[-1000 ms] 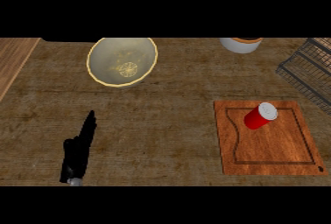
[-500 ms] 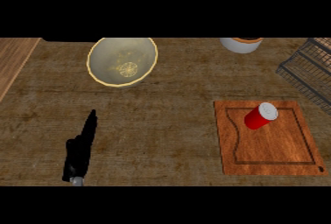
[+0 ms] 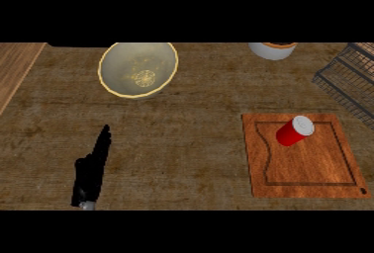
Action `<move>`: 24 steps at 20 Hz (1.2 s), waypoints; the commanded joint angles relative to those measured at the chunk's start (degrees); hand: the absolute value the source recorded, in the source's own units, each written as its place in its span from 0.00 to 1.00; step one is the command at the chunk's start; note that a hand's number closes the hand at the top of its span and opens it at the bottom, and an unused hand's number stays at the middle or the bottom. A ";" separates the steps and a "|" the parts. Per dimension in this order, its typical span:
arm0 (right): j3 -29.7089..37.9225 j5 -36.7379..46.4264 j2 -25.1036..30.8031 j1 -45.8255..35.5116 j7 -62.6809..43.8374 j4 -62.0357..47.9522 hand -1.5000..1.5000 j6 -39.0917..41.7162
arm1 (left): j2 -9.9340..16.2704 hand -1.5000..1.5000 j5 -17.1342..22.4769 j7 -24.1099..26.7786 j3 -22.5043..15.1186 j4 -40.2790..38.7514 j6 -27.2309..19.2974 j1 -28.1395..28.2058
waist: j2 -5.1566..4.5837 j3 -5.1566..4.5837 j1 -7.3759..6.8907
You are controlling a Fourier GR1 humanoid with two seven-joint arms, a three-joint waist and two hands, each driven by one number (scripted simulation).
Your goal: Pick the bell pepper from the cutting board and place it in the tiered basket
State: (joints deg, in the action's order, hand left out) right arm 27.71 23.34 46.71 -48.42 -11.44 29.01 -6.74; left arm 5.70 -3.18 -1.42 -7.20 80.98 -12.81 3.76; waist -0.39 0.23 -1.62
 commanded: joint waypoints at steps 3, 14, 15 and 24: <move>7.52 -7.37 -0.72 -1.96 6.66 -2.78 0.00 -2.73 | 0.39 0.50 0.22 0.65 0.65 -2.33 0.83 1.01 | -0.17 -0.12 0.25; 15.76 -10.22 11.24 5.35 6.74 -0.54 0.00 -15.13 | 1.96 0.50 1.34 -2.93 3.15 1.21 0.83 -0.14 | 0.42 -0.18 2.14; 16.92 -11.34 13.45 5.99 4.39 0.39 0.00 -13.78 | 1.05 0.50 0.56 -1.07 1.50 1.79 0.64 3.44 | 0.68 -0.22 2.40; 32.74 -23.26 23.95 29.02 7.99 0.16 0.00 2.63 | 2.27 0.50 2.54 0.99 4.88 -0.32 1.80 3.06 | 0.87 -0.24 4.38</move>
State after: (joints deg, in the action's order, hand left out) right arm 54.48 4.27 66.49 -27.90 -4.39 29.41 -10.06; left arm 7.08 -1.87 -1.51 -4.00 82.50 -12.20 6.97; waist 0.59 0.08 2.32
